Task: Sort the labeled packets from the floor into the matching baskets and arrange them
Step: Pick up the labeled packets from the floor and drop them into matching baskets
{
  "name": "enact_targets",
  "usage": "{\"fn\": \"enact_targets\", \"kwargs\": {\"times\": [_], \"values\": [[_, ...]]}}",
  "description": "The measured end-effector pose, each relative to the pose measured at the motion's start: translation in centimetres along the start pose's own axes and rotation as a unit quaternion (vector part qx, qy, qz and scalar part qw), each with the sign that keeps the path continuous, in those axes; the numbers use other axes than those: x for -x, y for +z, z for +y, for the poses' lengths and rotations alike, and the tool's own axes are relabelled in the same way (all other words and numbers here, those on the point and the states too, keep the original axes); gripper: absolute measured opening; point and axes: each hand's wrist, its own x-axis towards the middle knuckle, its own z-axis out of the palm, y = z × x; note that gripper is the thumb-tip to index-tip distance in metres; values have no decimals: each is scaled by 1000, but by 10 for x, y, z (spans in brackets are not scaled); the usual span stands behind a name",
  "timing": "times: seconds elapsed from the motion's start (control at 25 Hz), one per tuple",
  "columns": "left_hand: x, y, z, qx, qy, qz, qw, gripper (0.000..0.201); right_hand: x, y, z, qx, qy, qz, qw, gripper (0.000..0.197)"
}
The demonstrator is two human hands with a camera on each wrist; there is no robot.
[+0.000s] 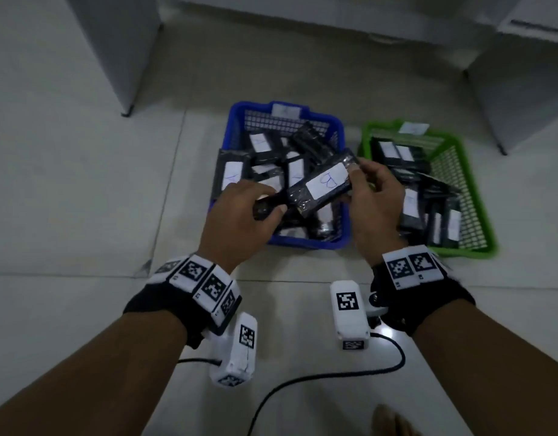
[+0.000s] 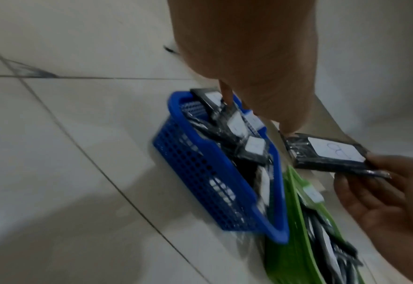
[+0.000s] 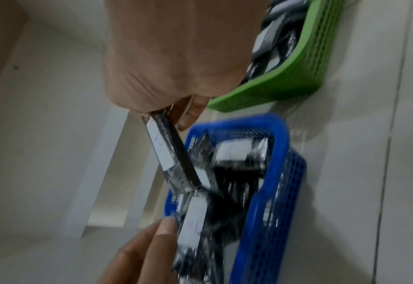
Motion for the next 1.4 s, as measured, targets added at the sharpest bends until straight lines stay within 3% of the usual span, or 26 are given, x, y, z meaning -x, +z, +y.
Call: {"fn": "enact_targets", "kwargs": {"times": [0.08, 0.16, 0.24, 0.32, 0.44, 0.56, 0.72, 0.84, 0.96, 1.12, 1.28, 1.4], "values": [[-11, 32, 24, -34, 76, -54, 995, 33, -18, -49, 3, 30, -29, 119, 992, 17], [-18, 62, 44, -64, 99, -80, 990, 36, -34, -92, 13, 31, -14, 219, 975, 17], [-25, 96, 66, -71, 102, -94, 988, 39, -49, -128, 28, 22, 17, 278, 960, 19], [-30, 129, 87, -62, 76, -122, 988, 40, -66, -151, 46, 39, 45, 284, 957, 25], [-38, 169, 111, -65, 12, -153, 986, 46, -87, -163, 57, 110, 45, 249, 961, 35], [-50, 190, 120, -81, -34, -158, 984, 52, -106, -169, 55, 187, -34, 228, 955, 37], [-62, 188, 120, -83, -21, -165, 982, 43, -118, -160, 49, 231, -88, 158, 956, 31], [-65, 170, 103, -81, 0, -144, 986, 34, -107, -135, 49, 254, -135, 49, 956, 29], [-71, 135, 72, -109, 34, -87, 990, 27, -97, -95, 47, 270, -206, -66, 938, 29], [-58, 74, 26, -185, 33, -53, 981, 24, -73, -54, 44, 294, -187, -210, 914, 30], [-35, 40, -2, -228, 45, -44, 972, 29, -50, -41, 46, 336, -184, -265, 885, 33], [-36, 33, -4, -267, 10, -43, 963, 41, -45, -34, 46, 431, -150, -301, 837, 52]]}}
